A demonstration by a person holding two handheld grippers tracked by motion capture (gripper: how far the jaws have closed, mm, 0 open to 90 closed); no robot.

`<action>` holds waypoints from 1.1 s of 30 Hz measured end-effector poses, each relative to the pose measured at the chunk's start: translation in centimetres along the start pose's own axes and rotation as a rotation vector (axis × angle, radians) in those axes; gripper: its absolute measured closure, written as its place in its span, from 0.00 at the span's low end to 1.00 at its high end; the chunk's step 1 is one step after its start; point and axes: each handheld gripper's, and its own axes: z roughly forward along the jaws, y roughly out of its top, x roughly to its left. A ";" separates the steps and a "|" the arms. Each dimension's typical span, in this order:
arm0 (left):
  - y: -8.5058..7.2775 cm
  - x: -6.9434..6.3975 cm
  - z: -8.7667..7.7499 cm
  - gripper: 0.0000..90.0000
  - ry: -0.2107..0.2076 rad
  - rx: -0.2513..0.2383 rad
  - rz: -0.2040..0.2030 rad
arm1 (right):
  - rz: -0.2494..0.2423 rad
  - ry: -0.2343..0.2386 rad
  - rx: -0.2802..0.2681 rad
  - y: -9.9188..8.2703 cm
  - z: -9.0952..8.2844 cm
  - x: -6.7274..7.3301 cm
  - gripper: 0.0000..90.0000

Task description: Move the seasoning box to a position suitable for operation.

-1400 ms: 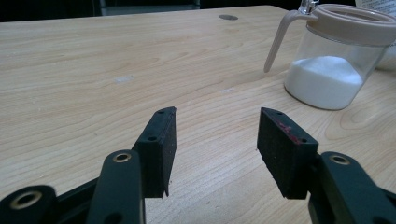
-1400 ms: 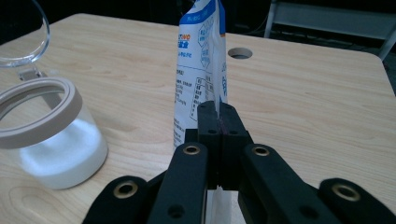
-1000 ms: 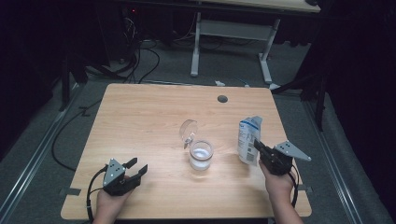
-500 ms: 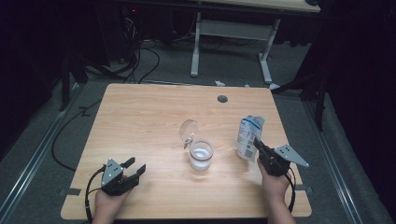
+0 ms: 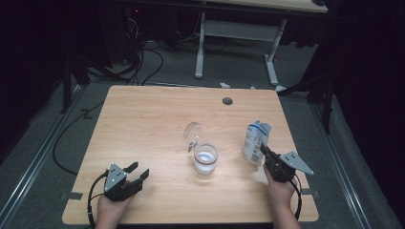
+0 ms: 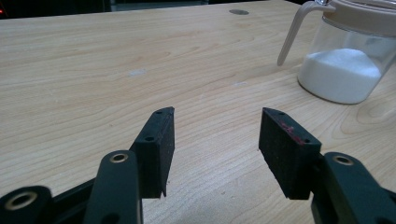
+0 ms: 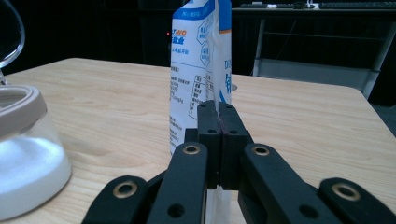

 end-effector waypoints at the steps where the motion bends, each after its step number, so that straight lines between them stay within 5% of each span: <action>1: 0.0 0.0 0.0 0.51 -0.001 0.000 0.002 | -0.003 0.000 0.004 0.0 -0.1 0.1 0.99; 13: 0.0 -0.2 0.0 0.51 -0.013 -0.002 0.009 | 0.001 -0.005 0.030 -0.5 -0.8 0.4 0.90; 24: 0.0 -0.5 0.5 0.54 -0.010 0.013 0.011 | 0.020 -0.027 0.089 -0.8 -1.4 0.4 0.64; 33: 0.2 -0.8 1.3 0.54 -0.014 0.021 0.001 | 0.015 -0.052 0.154 -1.6 -3.4 0.9 0.60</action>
